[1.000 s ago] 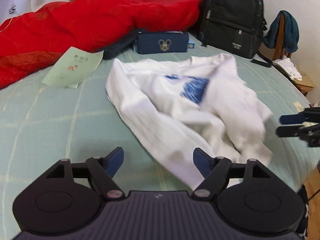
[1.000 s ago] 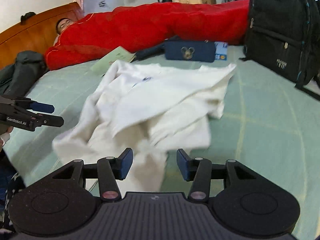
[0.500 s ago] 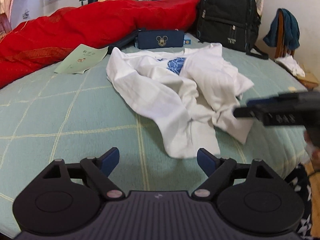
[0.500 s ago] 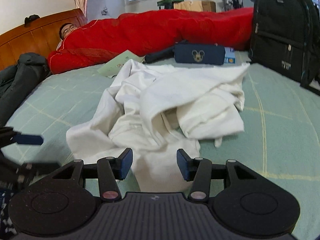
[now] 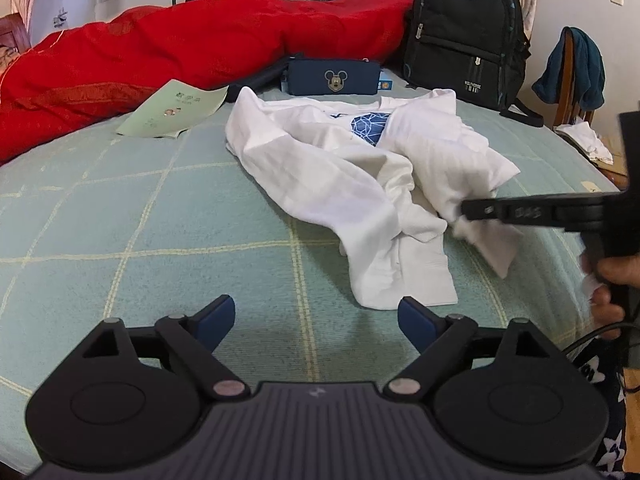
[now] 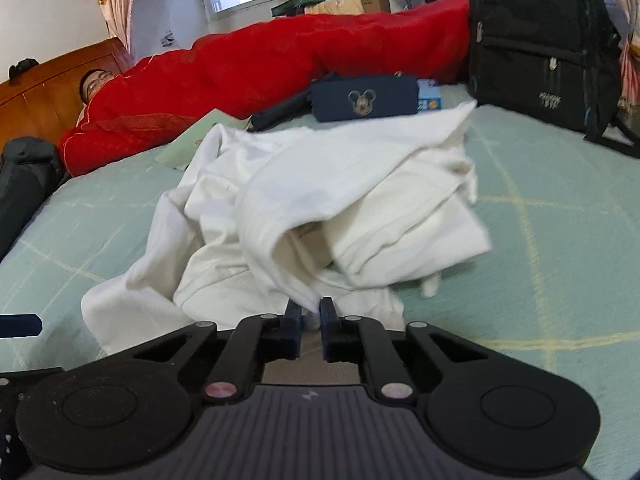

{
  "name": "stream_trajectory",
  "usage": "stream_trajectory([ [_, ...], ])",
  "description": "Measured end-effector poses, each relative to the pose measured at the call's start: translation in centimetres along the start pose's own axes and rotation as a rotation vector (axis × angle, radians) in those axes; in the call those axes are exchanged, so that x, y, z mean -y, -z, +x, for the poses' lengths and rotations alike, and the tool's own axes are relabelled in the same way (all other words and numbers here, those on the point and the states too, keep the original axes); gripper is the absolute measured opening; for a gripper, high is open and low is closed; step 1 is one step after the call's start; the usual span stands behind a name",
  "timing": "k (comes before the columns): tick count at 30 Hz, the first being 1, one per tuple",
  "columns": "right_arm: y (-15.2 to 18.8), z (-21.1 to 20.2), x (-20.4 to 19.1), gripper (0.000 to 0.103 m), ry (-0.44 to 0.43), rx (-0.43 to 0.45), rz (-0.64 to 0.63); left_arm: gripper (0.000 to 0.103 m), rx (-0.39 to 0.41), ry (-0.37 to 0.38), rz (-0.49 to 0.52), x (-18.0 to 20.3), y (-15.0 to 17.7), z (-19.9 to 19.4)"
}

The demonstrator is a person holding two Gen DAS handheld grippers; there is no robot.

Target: Fold clothes

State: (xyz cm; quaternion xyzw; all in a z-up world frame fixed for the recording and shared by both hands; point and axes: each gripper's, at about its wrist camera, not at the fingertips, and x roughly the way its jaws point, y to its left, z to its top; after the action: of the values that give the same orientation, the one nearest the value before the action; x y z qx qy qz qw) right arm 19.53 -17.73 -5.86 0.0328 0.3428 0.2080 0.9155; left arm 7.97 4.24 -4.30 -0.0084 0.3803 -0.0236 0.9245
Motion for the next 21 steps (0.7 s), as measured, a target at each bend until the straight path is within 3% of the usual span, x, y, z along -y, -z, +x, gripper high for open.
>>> stream_trajectory([
  [6,-2.1,-2.9,2.9,0.011,0.092,0.032,-0.022,0.089,-0.003,0.030,0.007,0.2,0.0,0.7],
  [8,-2.8,-3.8,4.2,0.004,0.138,0.043,-0.029,0.089,-0.009,0.038,0.005,0.2,0.0,0.9],
  [11,-3.4,-5.0,7.1,0.003,0.192,0.048,-0.004,0.089,-0.020,0.033,0.009,0.4,0.1,1.2],
  [17,-2.4,-5.7,8.3,0.013,0.076,0.011,0.045,0.089,-0.019,0.034,0.019,1.1,-0.2,1.4],
  [21,-0.5,-5.2,5.5,0.034,-0.017,-0.024,-0.006,0.089,-0.021,0.034,0.037,1.7,-0.3,1.5],
])
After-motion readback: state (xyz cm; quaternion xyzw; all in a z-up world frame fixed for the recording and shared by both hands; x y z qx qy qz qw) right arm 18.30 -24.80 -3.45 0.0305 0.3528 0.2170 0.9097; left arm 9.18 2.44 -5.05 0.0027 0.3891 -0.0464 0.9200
